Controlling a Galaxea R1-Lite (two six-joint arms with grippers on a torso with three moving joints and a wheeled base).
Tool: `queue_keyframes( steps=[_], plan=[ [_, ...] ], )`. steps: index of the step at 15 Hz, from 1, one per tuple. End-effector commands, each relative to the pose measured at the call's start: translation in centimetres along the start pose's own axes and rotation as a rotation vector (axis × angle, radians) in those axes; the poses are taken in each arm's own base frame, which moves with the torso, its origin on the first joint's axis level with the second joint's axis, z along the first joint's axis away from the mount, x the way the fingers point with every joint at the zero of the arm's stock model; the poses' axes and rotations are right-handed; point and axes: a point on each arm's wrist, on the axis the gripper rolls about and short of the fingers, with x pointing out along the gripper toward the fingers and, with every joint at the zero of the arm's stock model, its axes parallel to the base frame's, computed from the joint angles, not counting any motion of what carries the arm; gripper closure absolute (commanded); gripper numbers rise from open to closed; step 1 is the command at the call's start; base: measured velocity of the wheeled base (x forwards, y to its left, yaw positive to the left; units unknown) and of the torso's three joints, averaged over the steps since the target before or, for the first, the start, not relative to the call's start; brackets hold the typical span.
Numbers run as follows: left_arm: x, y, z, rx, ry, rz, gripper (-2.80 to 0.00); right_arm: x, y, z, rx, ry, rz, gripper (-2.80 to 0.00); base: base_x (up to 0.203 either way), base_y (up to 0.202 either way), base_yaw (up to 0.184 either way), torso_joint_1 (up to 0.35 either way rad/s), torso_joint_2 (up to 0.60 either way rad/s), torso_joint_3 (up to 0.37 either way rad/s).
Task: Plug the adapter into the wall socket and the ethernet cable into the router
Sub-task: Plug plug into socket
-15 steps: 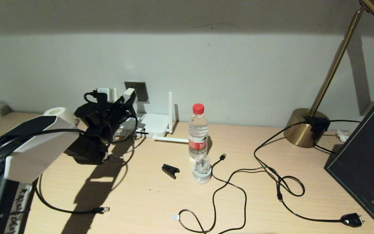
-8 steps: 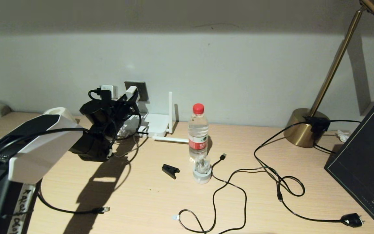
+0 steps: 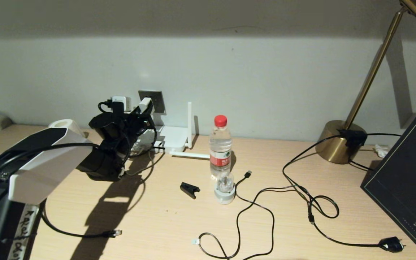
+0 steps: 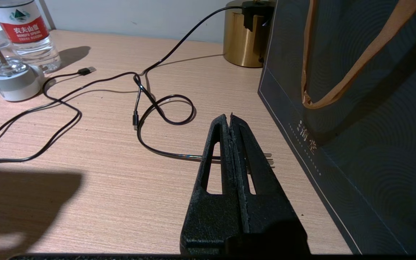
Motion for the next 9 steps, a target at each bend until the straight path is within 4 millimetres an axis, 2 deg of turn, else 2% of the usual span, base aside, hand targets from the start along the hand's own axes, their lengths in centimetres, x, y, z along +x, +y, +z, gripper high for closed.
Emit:
queue_keyframes(
  steps=[1, 9],
  plan=[
    [-0.1, 0.1, 0.1, 0.001, -0.005, 0.001, 0.00, 0.2, 0.0, -1.0, 0.000, 0.036, 0.001, 0.00, 0.000, 0.000, 0.000, 0.000, 0.00, 0.000],
    [-0.1, 1.2, -0.3, 0.009, 0.001, 0.019, 0.00, 0.2, 0.0, -1.0, 0.000, 0.036, 0.001, 0.00, 0.000, 0.000, 0.000, 0.000, 0.00, 0.000]
  ],
)
